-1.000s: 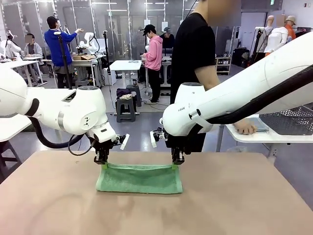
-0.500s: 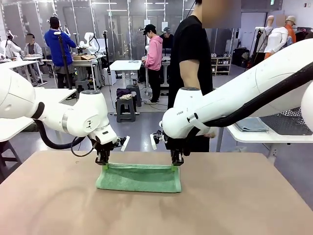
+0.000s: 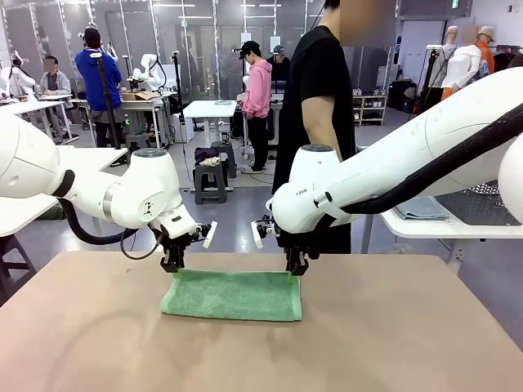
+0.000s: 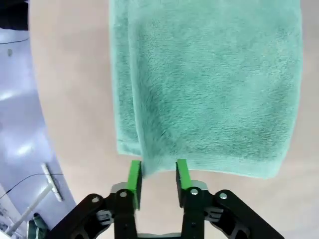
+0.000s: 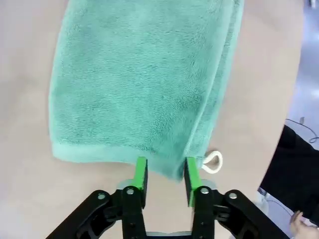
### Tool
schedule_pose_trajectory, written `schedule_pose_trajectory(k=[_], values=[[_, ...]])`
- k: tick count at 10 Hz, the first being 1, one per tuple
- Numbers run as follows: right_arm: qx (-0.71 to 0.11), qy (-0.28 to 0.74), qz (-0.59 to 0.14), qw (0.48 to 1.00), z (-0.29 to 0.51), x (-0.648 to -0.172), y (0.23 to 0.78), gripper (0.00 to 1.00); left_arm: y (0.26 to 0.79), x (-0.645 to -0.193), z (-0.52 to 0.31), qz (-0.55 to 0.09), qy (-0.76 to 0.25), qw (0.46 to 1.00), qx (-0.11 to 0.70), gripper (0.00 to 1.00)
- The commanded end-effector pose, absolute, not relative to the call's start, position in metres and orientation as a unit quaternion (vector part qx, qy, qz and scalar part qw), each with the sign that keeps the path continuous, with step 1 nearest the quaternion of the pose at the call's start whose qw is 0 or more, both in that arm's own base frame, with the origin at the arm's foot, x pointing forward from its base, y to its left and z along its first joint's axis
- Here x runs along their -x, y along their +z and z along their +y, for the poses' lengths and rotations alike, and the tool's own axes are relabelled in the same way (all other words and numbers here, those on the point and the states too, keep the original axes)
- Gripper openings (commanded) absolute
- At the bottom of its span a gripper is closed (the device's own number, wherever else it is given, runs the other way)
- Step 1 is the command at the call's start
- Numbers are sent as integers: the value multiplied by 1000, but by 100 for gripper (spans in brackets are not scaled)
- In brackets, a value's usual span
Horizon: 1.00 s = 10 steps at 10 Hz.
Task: Fold the towels and place them in the basket.
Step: When a person lays out a Towel with hook on the table, fold it in half twice.
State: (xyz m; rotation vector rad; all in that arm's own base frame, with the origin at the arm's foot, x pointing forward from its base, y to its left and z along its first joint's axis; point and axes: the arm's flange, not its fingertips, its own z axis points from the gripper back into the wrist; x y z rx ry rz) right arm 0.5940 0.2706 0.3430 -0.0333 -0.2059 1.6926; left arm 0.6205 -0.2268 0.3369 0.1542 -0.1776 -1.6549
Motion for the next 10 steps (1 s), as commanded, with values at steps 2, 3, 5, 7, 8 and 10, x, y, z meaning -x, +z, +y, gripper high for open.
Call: schedule_pose_trajectory(k=[2, 3, 5, 7, 8, 10], values=[[43, 743, -116, 658, 264, -590, 349, 66, 341, -609, -216, -112, -718, 679, -104, 63], [32, 740, -121, 661, 262, -583, 355, 76, 350, -603, -212, -117, -725, 674, -79, 73], [-9, 702, -117, 702, 254, -544, 382, 76, 396, -572, -198, -121, -731, 671, 3, 73], [-36, 632, -130, 763, 244, -503, 414, 76, 440, -543, -173, -149, -733, 663, 27, 73], [-37, 594, -132, 793, 243, -487, 426, 76, 453, -534, -156, -178, -728, 661, 42, 73], [-46, 571, -115, 812, 250, -455, 438, 76, 462, -522, -114, -250, -705, 655, 108, 73]])
